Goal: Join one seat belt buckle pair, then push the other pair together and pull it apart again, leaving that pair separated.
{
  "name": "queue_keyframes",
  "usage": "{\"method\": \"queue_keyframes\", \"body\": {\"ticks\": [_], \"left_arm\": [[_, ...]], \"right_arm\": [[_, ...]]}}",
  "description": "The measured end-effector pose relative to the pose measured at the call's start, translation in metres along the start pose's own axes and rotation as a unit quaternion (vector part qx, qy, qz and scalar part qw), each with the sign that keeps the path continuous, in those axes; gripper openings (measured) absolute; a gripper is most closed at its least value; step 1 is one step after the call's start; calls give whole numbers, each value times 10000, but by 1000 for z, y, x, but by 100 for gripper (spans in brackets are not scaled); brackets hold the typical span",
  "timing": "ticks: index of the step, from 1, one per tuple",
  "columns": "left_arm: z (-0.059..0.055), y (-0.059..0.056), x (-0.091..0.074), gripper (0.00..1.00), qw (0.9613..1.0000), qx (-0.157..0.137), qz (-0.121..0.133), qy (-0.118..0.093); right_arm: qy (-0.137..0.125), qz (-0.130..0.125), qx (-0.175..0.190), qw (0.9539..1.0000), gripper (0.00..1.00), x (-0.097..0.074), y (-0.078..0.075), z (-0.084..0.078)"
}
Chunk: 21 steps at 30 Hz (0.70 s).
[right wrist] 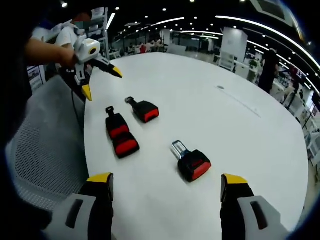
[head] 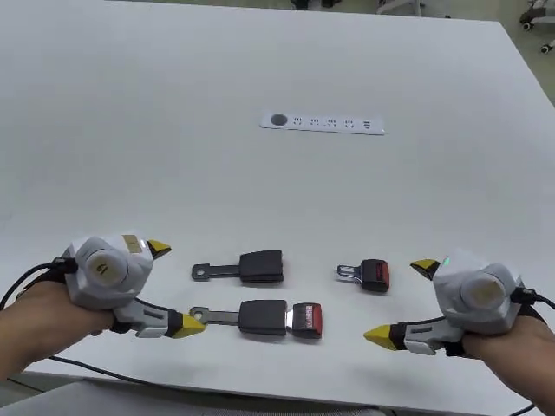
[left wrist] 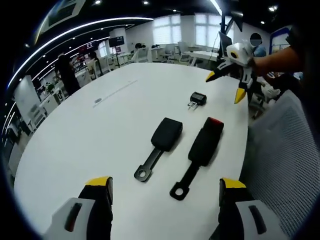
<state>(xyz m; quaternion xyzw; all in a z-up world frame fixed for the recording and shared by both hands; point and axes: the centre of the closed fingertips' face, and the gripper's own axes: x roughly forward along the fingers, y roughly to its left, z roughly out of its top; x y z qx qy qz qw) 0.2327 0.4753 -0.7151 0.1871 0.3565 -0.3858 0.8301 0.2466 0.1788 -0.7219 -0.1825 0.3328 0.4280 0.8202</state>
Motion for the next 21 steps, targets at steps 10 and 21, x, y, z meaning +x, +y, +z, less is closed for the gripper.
{"method": "queue_keyframes", "body": {"ticks": [10,21], "left_arm": [[-6,5,-19,100,9981,-406,345,-296],[-11,3,-29,100,9976,-441,446,-290]], "right_arm": [[-290,-69,85,9995,99,-12,9,4],[-404,-188,127,9989,99,-19,16,8]]}}
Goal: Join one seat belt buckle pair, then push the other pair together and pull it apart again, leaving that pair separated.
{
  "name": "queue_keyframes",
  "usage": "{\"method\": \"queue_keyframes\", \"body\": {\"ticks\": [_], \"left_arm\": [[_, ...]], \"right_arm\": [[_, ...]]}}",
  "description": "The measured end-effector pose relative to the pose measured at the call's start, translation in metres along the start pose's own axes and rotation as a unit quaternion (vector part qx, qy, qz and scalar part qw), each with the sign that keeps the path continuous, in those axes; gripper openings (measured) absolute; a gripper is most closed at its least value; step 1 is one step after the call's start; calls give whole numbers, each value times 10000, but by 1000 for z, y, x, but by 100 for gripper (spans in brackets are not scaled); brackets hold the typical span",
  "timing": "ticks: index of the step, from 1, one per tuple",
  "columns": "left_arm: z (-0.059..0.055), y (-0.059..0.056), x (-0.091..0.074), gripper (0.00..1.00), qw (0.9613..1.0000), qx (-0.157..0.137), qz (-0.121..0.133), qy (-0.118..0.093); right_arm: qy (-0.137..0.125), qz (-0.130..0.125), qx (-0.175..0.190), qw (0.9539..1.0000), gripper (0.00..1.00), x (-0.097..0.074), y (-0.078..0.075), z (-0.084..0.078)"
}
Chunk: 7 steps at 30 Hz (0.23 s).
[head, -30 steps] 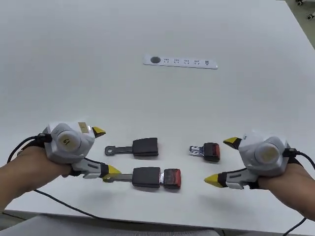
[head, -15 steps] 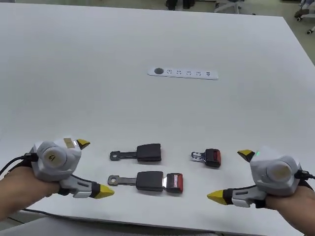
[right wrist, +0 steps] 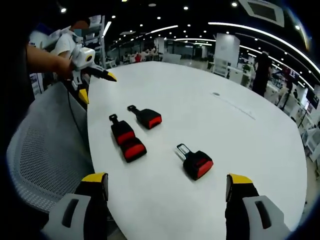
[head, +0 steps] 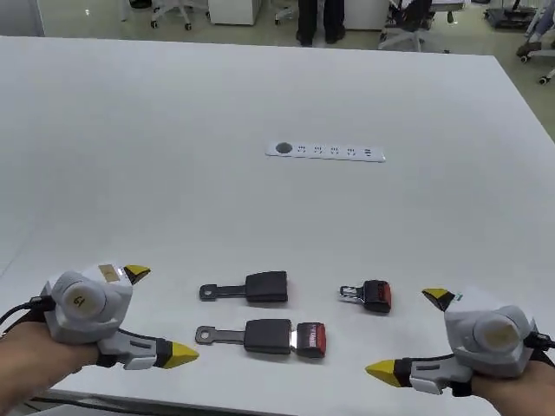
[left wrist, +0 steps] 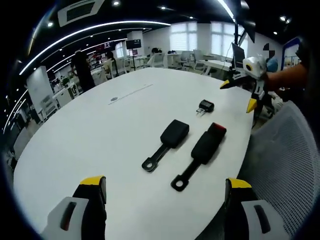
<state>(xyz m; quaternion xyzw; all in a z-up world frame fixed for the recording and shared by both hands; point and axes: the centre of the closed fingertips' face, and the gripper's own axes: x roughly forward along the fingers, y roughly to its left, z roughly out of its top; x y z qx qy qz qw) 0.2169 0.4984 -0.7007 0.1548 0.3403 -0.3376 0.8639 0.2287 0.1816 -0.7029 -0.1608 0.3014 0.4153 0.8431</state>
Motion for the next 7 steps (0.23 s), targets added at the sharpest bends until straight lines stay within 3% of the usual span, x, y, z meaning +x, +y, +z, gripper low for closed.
{"method": "queue_keyframes", "body": {"ticks": [7], "left_arm": [[3,-2,-8,100,10000,-9,71,-4]], "right_arm": [[16,-40,47,10000,99,-2,-1,0]]}}
